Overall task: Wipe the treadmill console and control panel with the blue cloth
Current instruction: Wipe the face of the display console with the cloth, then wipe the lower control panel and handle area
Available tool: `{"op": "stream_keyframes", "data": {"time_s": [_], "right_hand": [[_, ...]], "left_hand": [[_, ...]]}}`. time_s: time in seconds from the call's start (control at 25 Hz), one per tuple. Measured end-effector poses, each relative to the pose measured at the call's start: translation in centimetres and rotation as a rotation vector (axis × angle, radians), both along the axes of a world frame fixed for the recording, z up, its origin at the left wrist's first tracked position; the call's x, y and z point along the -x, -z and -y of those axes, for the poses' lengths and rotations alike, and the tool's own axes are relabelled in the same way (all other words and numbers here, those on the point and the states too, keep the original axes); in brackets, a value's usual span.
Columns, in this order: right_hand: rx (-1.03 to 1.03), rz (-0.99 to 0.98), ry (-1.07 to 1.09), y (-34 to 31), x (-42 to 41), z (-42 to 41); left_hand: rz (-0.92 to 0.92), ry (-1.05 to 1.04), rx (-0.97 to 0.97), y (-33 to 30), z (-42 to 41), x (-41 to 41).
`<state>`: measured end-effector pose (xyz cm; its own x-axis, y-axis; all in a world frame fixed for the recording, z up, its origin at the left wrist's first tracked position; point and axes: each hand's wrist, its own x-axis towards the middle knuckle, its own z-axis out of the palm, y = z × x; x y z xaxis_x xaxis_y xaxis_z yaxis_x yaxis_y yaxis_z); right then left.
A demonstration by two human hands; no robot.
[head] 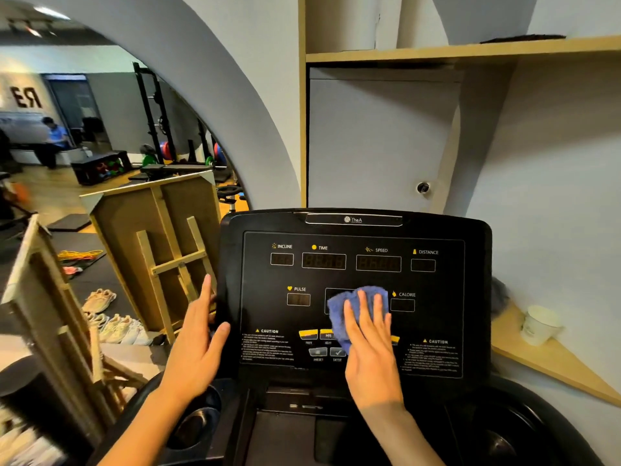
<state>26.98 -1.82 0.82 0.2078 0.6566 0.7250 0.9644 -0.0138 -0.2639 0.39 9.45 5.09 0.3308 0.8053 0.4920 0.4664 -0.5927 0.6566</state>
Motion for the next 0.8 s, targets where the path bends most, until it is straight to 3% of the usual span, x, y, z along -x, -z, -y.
{"op": "stream_keyframes", "data": {"time_s": [0.32, 0.8], "right_hand": [[0.053, -0.182, 0.037, -4.0, -1.7, 5.3], [-0.098, -0.264, 0.212, -5.4, -0.6, 17.3]], "left_hand": [[-0.115, -0.048, -0.011, 1.5, 3.8, 2.2], [-0.125, 0.095, 0.002, 4.5, 8.1, 5.0]]}}
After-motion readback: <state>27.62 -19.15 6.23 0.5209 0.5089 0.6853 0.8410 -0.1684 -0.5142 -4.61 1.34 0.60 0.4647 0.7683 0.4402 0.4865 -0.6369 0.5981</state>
